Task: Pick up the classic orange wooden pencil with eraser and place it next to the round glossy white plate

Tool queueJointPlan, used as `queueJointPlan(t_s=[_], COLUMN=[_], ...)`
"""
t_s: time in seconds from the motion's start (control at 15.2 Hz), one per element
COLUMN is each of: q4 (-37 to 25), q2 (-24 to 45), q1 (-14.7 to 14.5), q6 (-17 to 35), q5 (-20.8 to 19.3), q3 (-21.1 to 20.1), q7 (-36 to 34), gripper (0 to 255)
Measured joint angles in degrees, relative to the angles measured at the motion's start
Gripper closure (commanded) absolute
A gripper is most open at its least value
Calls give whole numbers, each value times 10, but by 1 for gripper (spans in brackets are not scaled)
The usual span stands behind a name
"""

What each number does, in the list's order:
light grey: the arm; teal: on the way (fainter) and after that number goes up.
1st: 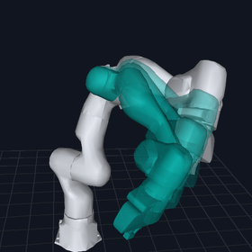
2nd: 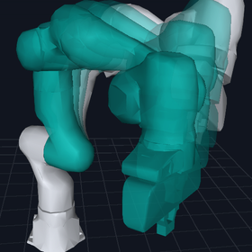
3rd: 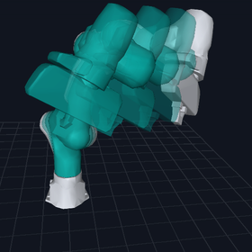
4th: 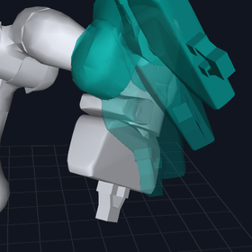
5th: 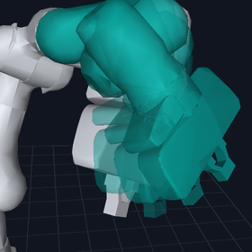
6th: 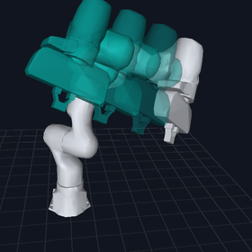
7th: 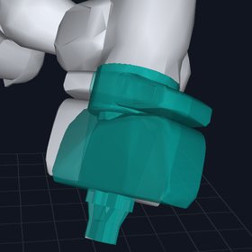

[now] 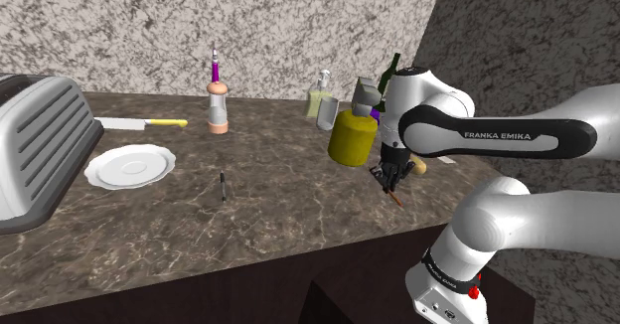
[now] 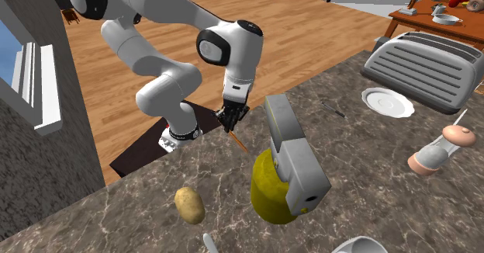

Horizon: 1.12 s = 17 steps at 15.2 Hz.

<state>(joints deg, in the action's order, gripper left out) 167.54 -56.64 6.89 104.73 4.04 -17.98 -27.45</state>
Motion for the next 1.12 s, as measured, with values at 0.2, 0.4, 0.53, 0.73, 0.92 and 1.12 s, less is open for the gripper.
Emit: queueJointPlan(t_s=[0.2, 0.4, 0.53, 0.73, 0.92, 1.12], q4=[-20, -40, -62, -96, -141, -188], q2=[-7, -10, 15, 67, 123, 184], q1=[4, 7, 3, -3, -7, -1], q6=[-27, -49, -47, -31, -19, -6], q5=[-7, -12, 0, 23, 44, 53], q3=[8, 13, -4, -41, -83, -122], q7=[6, 10, -6, -41, -82, -121], gripper=[255, 255, 255, 255, 255, 255])
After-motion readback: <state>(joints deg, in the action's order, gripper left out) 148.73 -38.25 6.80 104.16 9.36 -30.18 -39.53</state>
